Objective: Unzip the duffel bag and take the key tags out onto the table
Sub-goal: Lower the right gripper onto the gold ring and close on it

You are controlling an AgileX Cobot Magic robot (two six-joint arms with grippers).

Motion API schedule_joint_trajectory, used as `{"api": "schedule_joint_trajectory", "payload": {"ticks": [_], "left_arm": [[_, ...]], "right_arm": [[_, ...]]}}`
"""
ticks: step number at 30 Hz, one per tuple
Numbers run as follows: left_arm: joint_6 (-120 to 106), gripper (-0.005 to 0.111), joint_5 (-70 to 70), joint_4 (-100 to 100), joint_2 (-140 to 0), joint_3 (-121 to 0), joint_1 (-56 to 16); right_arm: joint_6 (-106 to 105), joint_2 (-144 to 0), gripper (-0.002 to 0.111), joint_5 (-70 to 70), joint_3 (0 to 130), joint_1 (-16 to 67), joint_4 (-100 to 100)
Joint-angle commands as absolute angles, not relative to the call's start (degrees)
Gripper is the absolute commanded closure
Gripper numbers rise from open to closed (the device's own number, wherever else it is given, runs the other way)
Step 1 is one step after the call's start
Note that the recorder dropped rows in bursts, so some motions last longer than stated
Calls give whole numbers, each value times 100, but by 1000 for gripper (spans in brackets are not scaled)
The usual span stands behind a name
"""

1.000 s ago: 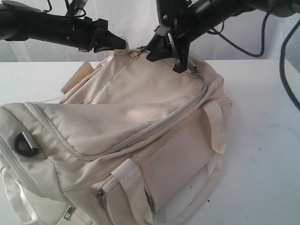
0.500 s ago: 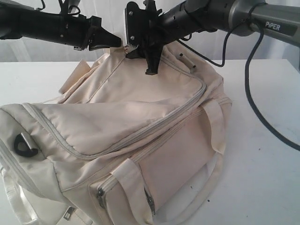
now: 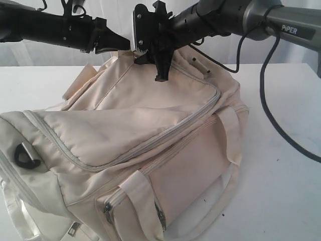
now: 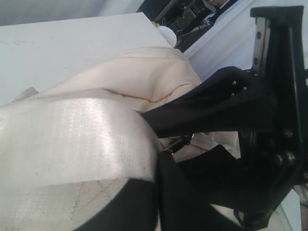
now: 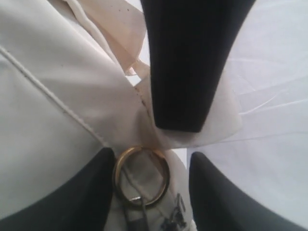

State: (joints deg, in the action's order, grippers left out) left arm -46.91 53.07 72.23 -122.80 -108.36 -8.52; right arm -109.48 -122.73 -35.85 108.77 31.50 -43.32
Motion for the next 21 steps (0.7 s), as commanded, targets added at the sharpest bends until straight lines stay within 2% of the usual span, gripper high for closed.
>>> {"api": "schedule_joint_trajectory", "payload": {"ticks": [1,21], "left_arm": [[-4778,107,6022,8001,-12043,-10874,-871],[-4990,107,6253,8047,-12043,-10874,-871]], "right_arm": [[-10768,-12265,62,-3567,10854,3153,-4374],[-9421,-12210,63,-3613,10866,3265,-4207]]}}
